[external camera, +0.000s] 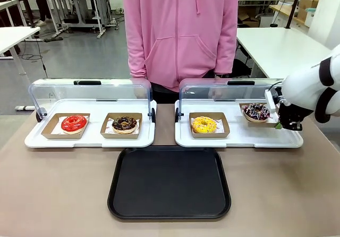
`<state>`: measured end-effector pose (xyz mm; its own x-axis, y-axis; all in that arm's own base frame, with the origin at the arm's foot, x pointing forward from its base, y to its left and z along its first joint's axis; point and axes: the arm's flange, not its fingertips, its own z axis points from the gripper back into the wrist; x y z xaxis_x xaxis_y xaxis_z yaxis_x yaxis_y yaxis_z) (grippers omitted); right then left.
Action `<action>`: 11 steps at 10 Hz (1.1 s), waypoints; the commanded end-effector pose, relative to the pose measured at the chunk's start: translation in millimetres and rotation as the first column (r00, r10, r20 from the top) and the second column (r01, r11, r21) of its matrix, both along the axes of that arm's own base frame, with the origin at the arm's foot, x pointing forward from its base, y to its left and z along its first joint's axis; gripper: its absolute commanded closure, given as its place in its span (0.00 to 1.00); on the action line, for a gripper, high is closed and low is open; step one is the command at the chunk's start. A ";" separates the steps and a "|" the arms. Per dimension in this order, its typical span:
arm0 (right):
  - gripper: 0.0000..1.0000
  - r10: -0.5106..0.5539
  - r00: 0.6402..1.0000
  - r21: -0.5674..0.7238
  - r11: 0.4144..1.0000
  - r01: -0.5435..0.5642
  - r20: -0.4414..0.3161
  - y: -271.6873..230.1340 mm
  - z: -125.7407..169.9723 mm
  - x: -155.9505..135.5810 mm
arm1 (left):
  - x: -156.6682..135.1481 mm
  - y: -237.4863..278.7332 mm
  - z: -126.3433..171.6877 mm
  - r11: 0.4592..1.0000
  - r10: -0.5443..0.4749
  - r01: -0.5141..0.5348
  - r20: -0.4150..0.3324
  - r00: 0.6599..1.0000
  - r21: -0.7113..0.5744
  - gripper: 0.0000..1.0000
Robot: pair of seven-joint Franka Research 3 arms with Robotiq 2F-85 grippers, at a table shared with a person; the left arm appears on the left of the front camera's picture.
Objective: Move the fourth donut from the left to the tray.
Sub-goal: Pick up the Paper togo box containing the Donut indicated by the person and place it on the Handle tray.
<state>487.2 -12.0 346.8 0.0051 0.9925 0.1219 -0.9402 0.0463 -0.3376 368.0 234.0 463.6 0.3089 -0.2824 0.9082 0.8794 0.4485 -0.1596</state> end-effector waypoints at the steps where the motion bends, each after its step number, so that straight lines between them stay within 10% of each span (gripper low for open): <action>1: 0.98 -0.046 0.999 0.013 0.999 0.046 -0.001 8.4 23.6 -15.5 | 0.2 1.3 1.3 1.000 -0.010 0.011 0.028 1.000 -0.011 0.00; 11: 0.98 -0.057 0.997 0.073 0.996 0.061 -0.046 144.4 86.5 -89.5 | 0.2 1.3 1.3 1.000 -0.010 0.011 0.028 1.000 -0.011 0.00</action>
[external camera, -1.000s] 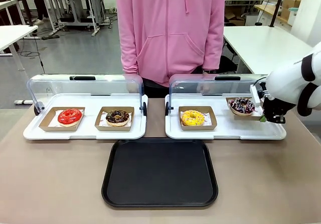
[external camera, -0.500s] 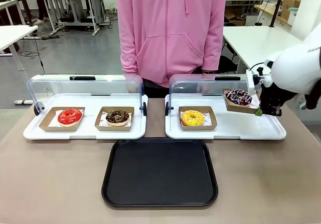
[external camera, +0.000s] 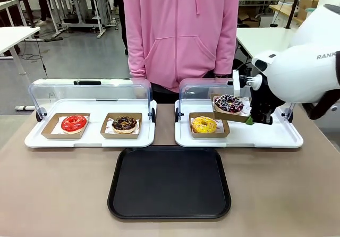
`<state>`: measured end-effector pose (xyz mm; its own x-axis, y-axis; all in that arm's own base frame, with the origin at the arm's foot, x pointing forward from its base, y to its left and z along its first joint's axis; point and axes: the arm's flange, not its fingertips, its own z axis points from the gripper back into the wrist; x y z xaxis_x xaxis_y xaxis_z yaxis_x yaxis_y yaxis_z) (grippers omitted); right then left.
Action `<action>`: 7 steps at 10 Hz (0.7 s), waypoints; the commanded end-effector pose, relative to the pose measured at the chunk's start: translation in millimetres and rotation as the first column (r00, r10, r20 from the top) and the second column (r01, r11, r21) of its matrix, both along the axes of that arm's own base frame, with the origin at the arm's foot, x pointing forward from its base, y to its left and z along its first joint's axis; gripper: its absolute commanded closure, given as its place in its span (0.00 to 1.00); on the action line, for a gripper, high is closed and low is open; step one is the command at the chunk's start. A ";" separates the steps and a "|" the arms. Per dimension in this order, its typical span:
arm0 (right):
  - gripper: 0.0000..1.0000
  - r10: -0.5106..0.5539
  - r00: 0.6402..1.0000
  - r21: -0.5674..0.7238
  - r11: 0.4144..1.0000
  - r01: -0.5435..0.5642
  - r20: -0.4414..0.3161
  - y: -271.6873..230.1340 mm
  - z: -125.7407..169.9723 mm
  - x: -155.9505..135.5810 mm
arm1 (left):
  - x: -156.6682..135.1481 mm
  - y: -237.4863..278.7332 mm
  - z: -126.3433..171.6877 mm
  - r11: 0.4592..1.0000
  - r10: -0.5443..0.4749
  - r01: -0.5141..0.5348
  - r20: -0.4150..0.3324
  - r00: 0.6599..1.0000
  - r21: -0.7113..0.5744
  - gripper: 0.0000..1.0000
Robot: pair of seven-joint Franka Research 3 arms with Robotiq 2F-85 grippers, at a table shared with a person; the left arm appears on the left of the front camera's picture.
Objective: Move the fourth donut from the left to the tray.
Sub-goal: Pick up the Paper togo box containing the Donut indicated by the person and place it on the Handle tray.
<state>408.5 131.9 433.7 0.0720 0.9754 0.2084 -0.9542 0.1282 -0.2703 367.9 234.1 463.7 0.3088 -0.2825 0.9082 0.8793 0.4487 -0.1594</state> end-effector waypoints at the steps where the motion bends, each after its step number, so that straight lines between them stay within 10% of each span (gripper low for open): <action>1: 0.98 0.034 0.999 -0.004 0.999 -0.034 0.017 2.6 -4.0 -11.3 | 0.3 1.3 1.2 1.000 -0.010 0.011 0.028 1.000 -0.011 0.00; 7: 0.98 -0.005 1.000 -0.016 1.000 0.005 -0.004 9.1 -11.4 -12.0 | 0.3 1.3 1.2 1.000 -0.010 0.011 0.028 1.000 -0.011 0.00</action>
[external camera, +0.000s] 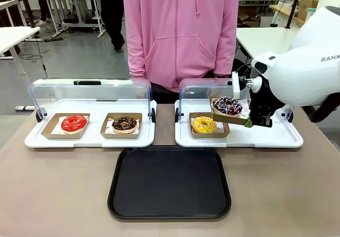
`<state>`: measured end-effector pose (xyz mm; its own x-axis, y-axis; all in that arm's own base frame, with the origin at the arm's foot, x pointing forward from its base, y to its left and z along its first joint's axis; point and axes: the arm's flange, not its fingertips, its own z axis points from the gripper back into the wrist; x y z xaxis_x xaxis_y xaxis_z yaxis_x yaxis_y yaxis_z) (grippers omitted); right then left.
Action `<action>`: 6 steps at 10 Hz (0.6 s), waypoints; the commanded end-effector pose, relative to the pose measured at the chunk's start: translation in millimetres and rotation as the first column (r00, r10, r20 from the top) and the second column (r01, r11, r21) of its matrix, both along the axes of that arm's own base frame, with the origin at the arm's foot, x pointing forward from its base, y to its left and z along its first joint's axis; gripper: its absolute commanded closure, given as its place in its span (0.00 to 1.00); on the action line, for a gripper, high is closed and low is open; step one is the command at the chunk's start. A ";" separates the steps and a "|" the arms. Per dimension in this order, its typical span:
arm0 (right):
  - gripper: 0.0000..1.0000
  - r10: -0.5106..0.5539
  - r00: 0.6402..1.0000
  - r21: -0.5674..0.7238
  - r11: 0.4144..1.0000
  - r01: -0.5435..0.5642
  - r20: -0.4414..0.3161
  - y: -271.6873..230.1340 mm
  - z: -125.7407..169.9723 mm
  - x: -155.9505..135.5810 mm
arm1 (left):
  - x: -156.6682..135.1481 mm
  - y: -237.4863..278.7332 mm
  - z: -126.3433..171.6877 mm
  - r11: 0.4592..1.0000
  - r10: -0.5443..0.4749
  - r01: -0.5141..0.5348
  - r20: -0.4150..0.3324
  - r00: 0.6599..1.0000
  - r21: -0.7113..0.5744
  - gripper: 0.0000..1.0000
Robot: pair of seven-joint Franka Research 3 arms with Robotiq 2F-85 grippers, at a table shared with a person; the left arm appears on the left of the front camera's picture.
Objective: Move the fourth donut from the left to the tray.
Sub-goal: Pick up the Paper togo box containing the Donut indicated by the person and place it on the Handle tray.
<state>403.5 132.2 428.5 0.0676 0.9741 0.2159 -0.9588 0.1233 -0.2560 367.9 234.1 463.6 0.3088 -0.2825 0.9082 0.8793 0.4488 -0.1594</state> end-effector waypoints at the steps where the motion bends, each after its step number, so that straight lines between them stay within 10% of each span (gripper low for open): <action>1: 0.98 -0.049 0.999 -0.040 0.998 0.049 0.002 21.7 -11.6 -17.4 | 0.3 1.2 1.2 1.000 -0.011 0.011 0.028 1.000 -0.011 0.00; 6: 0.98 -0.107 0.994 -0.046 0.993 0.108 0.016 104.0 -19.9 -78.4 | 0.3 1.2 1.2 1.000 -0.011 0.011 0.028 1.000 -0.011 0.00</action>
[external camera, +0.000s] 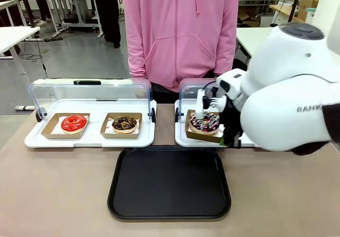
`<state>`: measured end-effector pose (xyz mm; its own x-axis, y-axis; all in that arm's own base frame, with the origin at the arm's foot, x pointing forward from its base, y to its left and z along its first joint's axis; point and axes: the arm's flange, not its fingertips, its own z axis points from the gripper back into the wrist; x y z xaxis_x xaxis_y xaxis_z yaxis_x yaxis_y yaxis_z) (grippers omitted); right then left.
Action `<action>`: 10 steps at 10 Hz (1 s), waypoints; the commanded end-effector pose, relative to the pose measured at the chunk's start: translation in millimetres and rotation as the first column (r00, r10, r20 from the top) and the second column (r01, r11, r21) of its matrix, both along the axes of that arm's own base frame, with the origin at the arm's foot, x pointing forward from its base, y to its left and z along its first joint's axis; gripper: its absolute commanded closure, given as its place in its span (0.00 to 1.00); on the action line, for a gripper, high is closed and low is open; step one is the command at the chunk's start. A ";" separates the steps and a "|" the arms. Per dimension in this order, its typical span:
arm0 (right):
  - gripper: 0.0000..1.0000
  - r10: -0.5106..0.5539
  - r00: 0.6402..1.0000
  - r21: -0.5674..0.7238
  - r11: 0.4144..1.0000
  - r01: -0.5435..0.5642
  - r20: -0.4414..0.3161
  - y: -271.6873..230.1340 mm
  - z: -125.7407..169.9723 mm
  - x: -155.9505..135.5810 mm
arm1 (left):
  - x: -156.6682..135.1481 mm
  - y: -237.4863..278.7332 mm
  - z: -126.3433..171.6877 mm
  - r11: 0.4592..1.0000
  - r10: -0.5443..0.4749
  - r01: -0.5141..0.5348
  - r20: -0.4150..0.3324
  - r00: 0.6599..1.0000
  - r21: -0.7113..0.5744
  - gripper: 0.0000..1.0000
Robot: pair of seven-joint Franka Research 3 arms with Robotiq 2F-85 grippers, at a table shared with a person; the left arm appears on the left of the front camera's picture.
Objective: Move the fourth donut from the left to the tray.
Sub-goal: Pick up the Paper togo box containing the Donut indicated by the person and place it on the Handle tray.
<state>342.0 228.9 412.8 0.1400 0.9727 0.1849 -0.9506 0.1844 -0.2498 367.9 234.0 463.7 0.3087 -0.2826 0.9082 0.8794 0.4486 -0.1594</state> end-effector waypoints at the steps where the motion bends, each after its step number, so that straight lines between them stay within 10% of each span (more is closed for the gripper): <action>1: 0.98 -0.040 0.999 -0.021 0.999 0.040 0.030 23.4 -6.1 -25.2 | 0.3 1.3 1.1 1.000 -0.010 0.011 0.028 1.000 -0.011 0.00; 10: 0.98 0.127 0.991 -0.042 0.991 -0.126 0.036 120.0 -58.8 -79.7 | 0.3 1.3 1.1 1.000 -0.010 0.011 0.028 1.000 -0.011 0.00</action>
<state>263.5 338.4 360.6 -0.0060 0.9902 0.1397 -0.9638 0.0316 -0.2647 367.9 234.1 463.7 0.3088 -0.2825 0.9082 0.8794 0.4486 -0.1594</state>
